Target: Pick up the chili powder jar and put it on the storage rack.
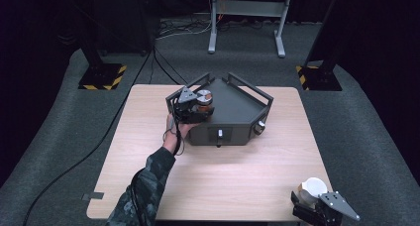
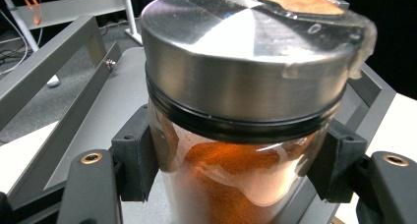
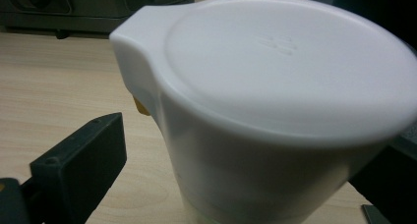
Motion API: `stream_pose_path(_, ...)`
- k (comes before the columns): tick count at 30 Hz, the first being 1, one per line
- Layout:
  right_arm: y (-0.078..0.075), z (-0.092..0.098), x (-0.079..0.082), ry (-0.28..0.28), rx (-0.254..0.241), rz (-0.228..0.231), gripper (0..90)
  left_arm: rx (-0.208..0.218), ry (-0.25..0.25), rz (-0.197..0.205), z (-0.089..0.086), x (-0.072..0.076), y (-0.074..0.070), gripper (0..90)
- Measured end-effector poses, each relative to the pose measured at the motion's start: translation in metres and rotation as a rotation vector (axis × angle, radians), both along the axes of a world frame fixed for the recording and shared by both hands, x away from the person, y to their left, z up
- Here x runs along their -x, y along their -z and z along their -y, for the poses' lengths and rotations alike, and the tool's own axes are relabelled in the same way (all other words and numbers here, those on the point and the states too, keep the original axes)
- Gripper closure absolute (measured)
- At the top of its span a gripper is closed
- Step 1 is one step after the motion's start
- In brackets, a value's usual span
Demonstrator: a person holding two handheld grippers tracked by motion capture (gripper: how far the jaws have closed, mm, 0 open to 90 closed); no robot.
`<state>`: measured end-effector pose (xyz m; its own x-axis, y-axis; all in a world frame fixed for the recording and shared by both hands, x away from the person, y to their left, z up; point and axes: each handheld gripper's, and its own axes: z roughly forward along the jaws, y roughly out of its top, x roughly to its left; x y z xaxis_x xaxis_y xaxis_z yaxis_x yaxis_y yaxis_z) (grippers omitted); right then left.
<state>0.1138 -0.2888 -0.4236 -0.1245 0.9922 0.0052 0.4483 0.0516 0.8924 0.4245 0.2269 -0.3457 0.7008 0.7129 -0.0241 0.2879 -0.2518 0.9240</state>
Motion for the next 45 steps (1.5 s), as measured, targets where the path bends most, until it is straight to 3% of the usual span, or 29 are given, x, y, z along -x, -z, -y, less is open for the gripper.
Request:
stream_pose_path(11,-0.001,0.000,0.001,0.002,0.005,0.001,0.0,-0.013,-0.004,-0.012,0.001,0.000,-0.004,31.6)
stream_pose_path(14,-0.001,0.000,0.001,0.001,0.005,-0.001,0.0,0.001,0.005,-0.034,-0.002,-0.003,-0.006,30.6)
stream_pose_path(19,-0.001,-0.001,0.001,0.000,0.008,-0.003,0.0,-0.005,0.002,-0.080,-0.004,-0.003,-0.015,10.4)
stream_pose_path(22,-0.001,-0.001,0.000,0.000,0.006,-0.004,0.0,-0.010,0.006,-0.086,-0.008,0.001,-0.021,4.7)
stream_pose_path(27,-0.001,-0.001,0.001,0.002,0.008,-0.002,0.0,-0.062,0.019,-0.094,-0.009,0.009,-0.032,0.0)
stream_pose_path(37,-0.002,0.000,0.002,0.008,0.009,-0.002,0.0,-0.091,0.020,-0.018,-0.020,0.049,-0.035,0.0)
stream_pose_path(45,-0.003,0.001,0.003,0.009,0.010,-0.003,0.0,-0.094,0.017,0.017,-0.028,0.080,-0.022,0.0)
